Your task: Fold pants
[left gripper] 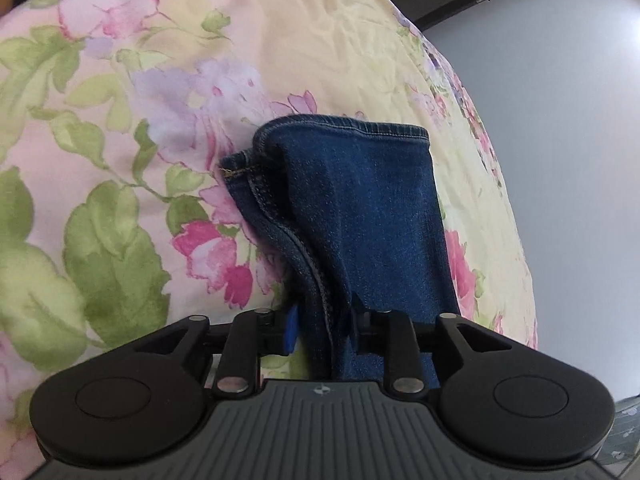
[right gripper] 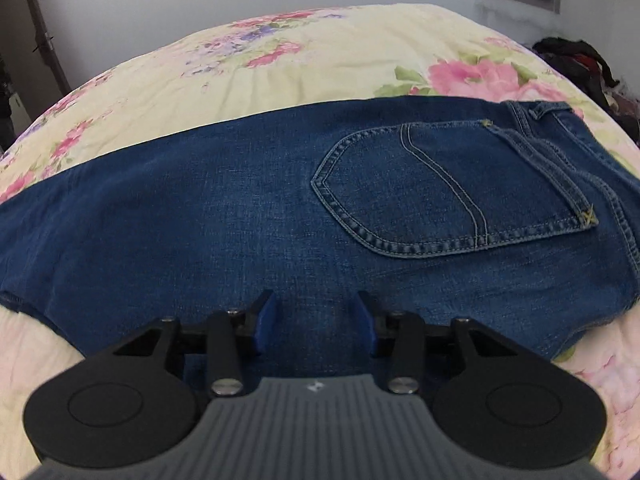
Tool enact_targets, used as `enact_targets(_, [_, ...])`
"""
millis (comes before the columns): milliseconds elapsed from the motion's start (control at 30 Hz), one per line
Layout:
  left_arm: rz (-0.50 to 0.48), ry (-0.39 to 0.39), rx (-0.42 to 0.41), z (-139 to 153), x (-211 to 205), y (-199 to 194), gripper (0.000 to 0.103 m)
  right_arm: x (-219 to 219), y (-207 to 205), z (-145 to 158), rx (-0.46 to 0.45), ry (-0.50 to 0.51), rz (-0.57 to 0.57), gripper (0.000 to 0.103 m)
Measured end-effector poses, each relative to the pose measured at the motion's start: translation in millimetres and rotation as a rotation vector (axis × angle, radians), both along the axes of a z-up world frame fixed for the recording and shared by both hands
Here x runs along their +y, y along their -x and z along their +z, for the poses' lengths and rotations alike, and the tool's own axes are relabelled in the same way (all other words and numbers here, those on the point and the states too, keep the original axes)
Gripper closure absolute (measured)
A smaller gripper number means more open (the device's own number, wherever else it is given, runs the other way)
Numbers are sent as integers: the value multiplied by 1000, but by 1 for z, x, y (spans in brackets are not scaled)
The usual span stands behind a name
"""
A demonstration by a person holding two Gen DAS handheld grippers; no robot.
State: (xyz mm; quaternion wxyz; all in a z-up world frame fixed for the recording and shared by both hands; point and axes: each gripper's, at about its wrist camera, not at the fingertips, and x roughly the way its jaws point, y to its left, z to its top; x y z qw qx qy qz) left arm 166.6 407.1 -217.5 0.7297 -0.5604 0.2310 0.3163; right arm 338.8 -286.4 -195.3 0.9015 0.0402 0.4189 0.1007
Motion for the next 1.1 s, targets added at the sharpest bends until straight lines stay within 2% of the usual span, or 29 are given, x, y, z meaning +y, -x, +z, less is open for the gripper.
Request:
enact_targets(33, [-14, -29, 39, 7, -4, 0, 60, -6, 3, 7, -41, -31, -30, 65])
enact_targets(100, [-58, -118, 136, 23, -18, -3, 44, -25, 13, 24, -172, -94, -133, 63])
enact_targets(200, [-138, -273, 223, 45, -51, -11, 43, -66, 25, 40, -286, -153, -388, 59])
enact_targets(267, [-213, -369, 216, 58, -82, -22, 43, -102, 36, 39, -298, -220, -584, 53])
enact_targets(300, [-250, -404, 202, 64, -98, -29, 43, -120, 42, 35, -288, -271, -670, 53])
enact_targets(433, [-437, -500, 129, 84, -180, -57, 34, -176, 62, 13, -221, -459, -907, 51])
enact_targets(567, [-701, -523, 99, 88, -267, -96, 32, -200, 63, -11, -137, -612, -955, 51])
enact_targets(667, [-837, -523, 75, 83, -327, -116, 32, -206, 59, -30, -92, -717, -931, 51])
enact_targets(900, [-1108, -493, 102, 61, -442, -151, 32, -221, 46, -56, -91, -826, -918, 48])
enact_targets(1100, [-1257, -534, 174, 36, -493, -158, 32, -235, 34, -74, -138, -891, -911, 50])
